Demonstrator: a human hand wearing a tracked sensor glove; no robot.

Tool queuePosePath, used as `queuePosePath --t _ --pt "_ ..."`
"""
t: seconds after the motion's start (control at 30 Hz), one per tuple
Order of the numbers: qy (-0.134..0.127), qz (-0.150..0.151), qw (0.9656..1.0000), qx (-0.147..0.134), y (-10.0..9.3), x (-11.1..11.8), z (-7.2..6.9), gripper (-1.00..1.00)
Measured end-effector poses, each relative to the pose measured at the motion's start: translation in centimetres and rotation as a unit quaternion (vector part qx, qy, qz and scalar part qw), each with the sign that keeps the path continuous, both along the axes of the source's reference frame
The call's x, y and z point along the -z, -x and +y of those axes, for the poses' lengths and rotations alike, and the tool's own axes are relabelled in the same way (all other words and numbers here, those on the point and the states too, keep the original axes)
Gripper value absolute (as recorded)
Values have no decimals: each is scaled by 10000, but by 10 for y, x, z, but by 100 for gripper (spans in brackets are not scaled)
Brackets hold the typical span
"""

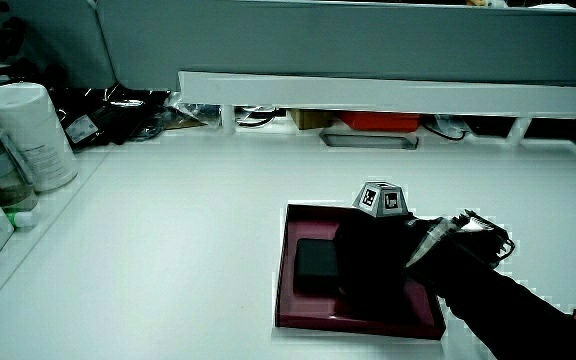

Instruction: Place battery into plate

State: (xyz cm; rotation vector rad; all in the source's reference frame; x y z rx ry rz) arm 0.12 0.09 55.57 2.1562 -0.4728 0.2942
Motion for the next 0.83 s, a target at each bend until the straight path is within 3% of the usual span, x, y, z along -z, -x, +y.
queuePosePath --t 0.13,0.4,0.47,0.5,0.63,0.73,0.83 --pt "86 91 9999 -8 0 1 1 0" --pt "211 48 9997 -82 -6 -3 6 -44" --pt "357 -32 9993 -67 -7 -5 7 -56" --pt "259 -54 9996 -130 -9 -3 7 -61" --pt "270 -170 9992 -236 -19 11 1 -83" --pt "347 -491 9980 -183 -31 35 -3 -100" --pt "460 -930 9944 -182 -48 55 -2 -100"
